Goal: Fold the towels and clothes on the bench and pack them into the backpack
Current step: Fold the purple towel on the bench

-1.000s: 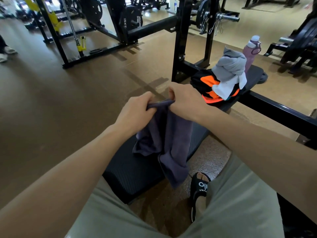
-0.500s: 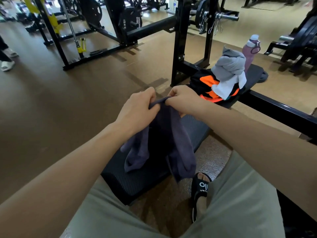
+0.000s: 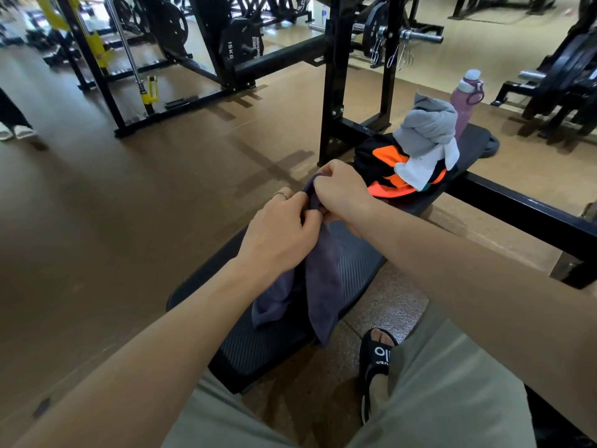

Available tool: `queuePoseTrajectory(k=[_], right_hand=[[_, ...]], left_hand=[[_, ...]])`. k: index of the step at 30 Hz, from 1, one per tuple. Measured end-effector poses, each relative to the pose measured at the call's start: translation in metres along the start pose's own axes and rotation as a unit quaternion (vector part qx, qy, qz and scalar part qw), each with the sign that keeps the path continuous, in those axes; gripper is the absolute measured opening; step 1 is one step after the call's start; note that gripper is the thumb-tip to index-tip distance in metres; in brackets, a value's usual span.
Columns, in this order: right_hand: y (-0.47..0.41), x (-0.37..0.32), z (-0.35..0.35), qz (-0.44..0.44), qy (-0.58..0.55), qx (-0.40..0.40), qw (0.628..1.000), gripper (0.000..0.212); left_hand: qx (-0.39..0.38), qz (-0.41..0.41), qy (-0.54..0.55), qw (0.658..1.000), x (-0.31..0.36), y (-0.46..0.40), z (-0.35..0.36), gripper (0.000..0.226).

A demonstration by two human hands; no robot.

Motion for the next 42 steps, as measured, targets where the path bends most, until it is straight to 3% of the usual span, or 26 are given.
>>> queuePoseTrajectory(k=[5,12,19,28,36,42], right_hand=[[-0.001,-0.002,0.008,0.01,0.017,-0.02,1.0,0.028],[-0.003,-0.009,0.012,-0.036,0.059,0.011,0.998,0.02],[0.003,-0.012,0.007,-0.061,0.028,0.04,0.997,0.024],[-0.004,-0.009,-0.052,-0.056,-0.075,0.138,0.986,0.019],[-0.016,0.053,-0.1,0.058,-0.081,0.19,0.977,0.019],[-0.022,0.073,-0.124,0.071,-0.085,0.207,0.972,0.016]], left_hand=[[0.002,-0.021,-0.042,0.999,-0.004,-0.002,0.002,0.03],[0.037,-0.037,-0.133,0.99,-0.004,-0.004,-0.002,0.028],[0.014,-0.045,-0.199,0.979,-0.011,-0.007,-0.001,0.02],[-0.039,-0.079,-0.202,0.975,-0.034,-0.007,-0.001,0.029],[-0.057,-0.012,-0.274,0.96,-0.039,-0.014,0.002,0.016],[-0.077,0.033,-0.259,0.962,-0.046,-0.012,-0.003,0.024]])
Point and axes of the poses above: each hand's wrist, its own y-axis away from the middle knuckle, its own z-axis out of the palm, x = y × z, the point moved 9 cm from there along -y, towards the middle knuckle, and after that the axes turned 4 degrees about -x, right-handed, at the moved point
